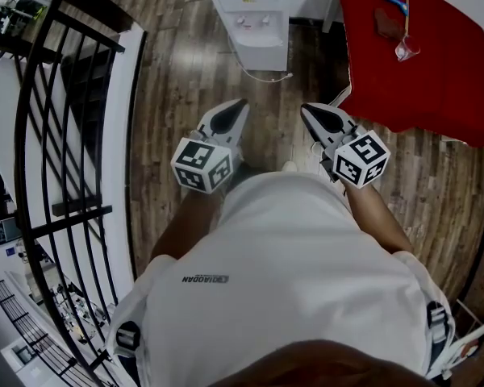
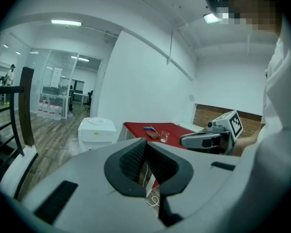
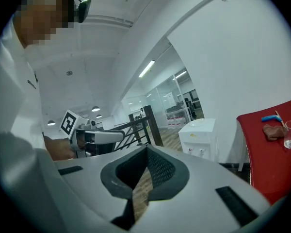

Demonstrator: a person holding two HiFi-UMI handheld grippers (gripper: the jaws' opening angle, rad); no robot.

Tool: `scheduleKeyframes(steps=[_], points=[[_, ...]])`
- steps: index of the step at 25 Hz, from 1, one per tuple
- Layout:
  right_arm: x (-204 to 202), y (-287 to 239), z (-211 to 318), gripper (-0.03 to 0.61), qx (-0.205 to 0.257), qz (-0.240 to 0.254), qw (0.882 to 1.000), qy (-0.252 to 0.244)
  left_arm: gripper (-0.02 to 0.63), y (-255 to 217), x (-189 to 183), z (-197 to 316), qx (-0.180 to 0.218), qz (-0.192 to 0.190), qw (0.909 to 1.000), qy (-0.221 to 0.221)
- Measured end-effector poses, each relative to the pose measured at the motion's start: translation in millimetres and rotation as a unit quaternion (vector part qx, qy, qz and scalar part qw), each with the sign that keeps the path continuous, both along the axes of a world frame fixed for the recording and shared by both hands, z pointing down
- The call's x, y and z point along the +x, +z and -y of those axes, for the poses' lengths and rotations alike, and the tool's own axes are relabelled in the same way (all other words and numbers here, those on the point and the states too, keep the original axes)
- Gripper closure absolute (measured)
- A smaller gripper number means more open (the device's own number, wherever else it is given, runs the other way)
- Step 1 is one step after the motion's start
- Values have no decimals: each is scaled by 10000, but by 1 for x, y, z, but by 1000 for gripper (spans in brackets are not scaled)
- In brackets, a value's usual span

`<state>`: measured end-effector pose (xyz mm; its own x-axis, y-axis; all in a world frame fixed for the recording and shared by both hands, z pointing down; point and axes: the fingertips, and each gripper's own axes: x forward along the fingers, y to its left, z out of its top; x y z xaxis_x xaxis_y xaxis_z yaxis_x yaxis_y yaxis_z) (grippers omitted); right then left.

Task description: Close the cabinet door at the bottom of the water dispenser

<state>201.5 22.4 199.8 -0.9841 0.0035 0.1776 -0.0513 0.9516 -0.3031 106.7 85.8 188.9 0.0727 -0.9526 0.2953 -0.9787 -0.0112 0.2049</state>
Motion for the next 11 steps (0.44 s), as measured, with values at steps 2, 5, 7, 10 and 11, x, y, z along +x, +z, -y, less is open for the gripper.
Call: scheduleKeyframes(steps=[2,5,7,10,11], points=[[-1,0,0,558,-1,-10,10000,7,614,-3,1,1,24,145,9999,63],[-3,1,0,558,5,-24,10000,29,614,-2,0,2,1,240,9997,108],[-6,3,1,558,-1,-39,10000,53,614,0,-3,2,-21,232,9997,104],[-10,6,4,558,-7,-62,9999,83,614,2,-10,3,-36,227,9997,80],[-12,7,5,558,-7,-70,9999,91,614,3,-12,3,-41,229,9997,73]])
